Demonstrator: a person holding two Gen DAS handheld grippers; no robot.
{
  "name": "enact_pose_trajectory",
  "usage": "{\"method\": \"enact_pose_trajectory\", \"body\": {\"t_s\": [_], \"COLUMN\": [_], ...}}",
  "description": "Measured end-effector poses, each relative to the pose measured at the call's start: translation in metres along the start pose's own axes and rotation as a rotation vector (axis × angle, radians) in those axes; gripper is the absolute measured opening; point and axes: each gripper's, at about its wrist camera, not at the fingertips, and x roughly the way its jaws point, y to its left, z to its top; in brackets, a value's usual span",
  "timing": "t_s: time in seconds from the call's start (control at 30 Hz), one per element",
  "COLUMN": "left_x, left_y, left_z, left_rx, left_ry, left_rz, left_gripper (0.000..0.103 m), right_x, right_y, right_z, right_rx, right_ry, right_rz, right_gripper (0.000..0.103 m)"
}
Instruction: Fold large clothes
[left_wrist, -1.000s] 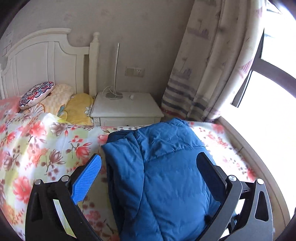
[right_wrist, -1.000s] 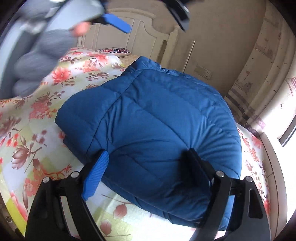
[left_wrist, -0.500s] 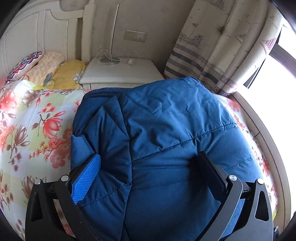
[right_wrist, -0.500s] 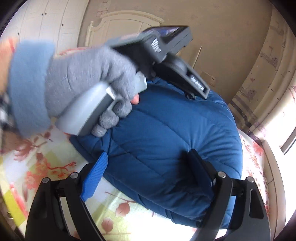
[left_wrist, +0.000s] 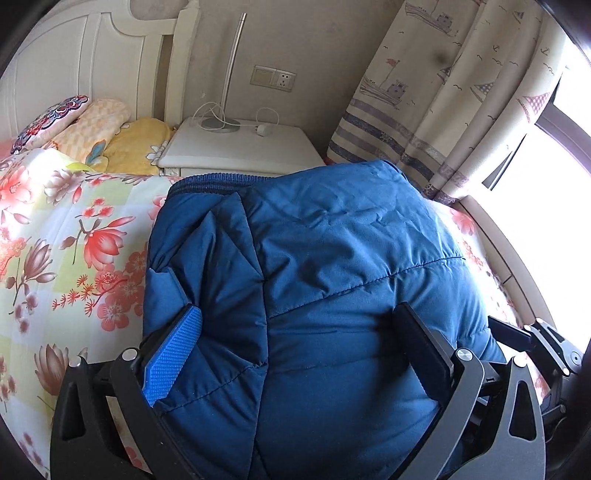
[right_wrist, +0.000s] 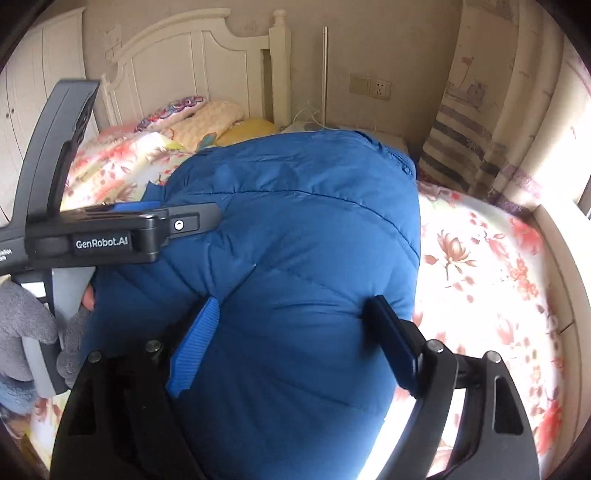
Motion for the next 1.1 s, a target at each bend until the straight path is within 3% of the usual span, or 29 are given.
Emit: {"method": "enact_pose_trajectory", "body": {"t_s": [0.17,0.33,0.47,0.67,0.83,1.1], "left_x": [-0.021,-0.082,-0.14,-0.22,-0.258,-0.283], "left_y": [-0.007,-0.005,-0.021,-0.06,-0.087,-0.089], "left_z": [-0.011,-0.055,-0.107,-0.155,-0.174,-0.19], "left_rx": [0.019,0.033,0.122,0.118,0.175,0.147], "left_ry": [-0.051,-0.169,-0.244,-0.369,-0.379,-0.403], "left_rz": [0.035,0.088,0.217,0.377,0.34,0.356], "left_gripper": [0.099,0.099,0.099,0.099,0.099,0.099], "right_x": [-0.015,-0.05,-0.105,-0.176,-0.224,-0.257], "right_y": [-0.006,-0.016,-0.003,0.042,0.059,0.062], "right_z": [-0.014,-0.048,-0.09,-0.126,-0.128,-0.124], "right_rx": [0.024,0.113,0.113,0.015,0.022,0.055], "right_ry": [-0.073,-0.135,-0.195,-0.26,-0.308,-0.348], "right_rz": [-0.012,-0.065,-0.07,-0.142,-0.114,-0.117], "right_gripper": [0.084,0.09,0.1,0.1,0.1,0.1]}}
